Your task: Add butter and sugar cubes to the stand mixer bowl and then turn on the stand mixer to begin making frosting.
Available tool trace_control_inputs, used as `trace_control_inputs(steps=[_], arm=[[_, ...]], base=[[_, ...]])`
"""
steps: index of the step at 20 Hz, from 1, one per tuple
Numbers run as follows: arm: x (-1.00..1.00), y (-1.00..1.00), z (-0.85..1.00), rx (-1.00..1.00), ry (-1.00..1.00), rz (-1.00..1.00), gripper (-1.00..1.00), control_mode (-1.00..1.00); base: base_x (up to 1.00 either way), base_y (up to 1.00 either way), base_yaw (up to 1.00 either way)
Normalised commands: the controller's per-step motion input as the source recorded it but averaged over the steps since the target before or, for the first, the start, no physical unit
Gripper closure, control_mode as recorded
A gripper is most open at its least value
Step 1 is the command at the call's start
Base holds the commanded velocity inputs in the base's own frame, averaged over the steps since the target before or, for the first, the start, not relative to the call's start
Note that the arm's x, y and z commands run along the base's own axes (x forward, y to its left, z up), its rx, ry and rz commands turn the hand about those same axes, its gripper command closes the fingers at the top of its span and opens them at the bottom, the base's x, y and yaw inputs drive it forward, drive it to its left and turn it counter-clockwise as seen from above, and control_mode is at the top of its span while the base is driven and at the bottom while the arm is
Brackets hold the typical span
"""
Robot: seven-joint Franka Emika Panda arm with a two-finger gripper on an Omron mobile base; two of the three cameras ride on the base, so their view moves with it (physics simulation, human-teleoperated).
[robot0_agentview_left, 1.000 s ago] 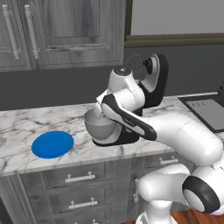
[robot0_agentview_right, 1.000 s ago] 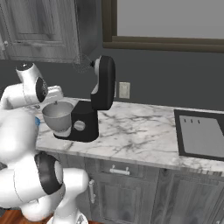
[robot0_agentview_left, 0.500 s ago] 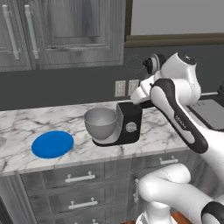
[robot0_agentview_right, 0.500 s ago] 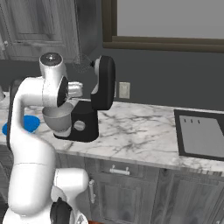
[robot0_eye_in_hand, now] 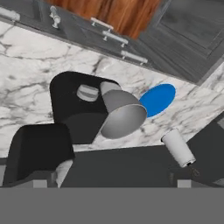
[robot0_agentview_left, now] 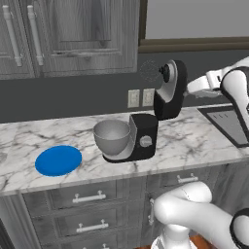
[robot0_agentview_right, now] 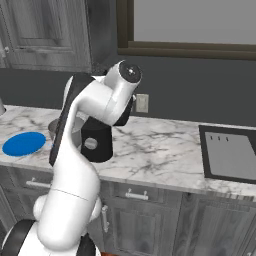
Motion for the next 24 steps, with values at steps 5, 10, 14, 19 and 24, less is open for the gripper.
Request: trace_control_inputs(steps=[5,10,14,19,24], arm=[[0.45,-0.65,0.14,0.21,0.00,0.00,-1.00,-1.00],[0.64,-0.30,0.08,0.21,0.00,0.00,-1.00,-1.00],[0.71,-0.03,0.01,0.22,0.00,0.04,-1.00,-1.00],[0.71,0.00,0.00,0.22,0.00,0.08,-1.00,-1.00],[0.65,0.00,0.00,0.20,0.00,0.09,-1.00,-1.00]], base=[[0.00,0.00,0.00],[0.00,0.00,0.00],[0.00,0.00,0.00],[0.00,0.00,0.00],[0.00,0.00,0.00]])
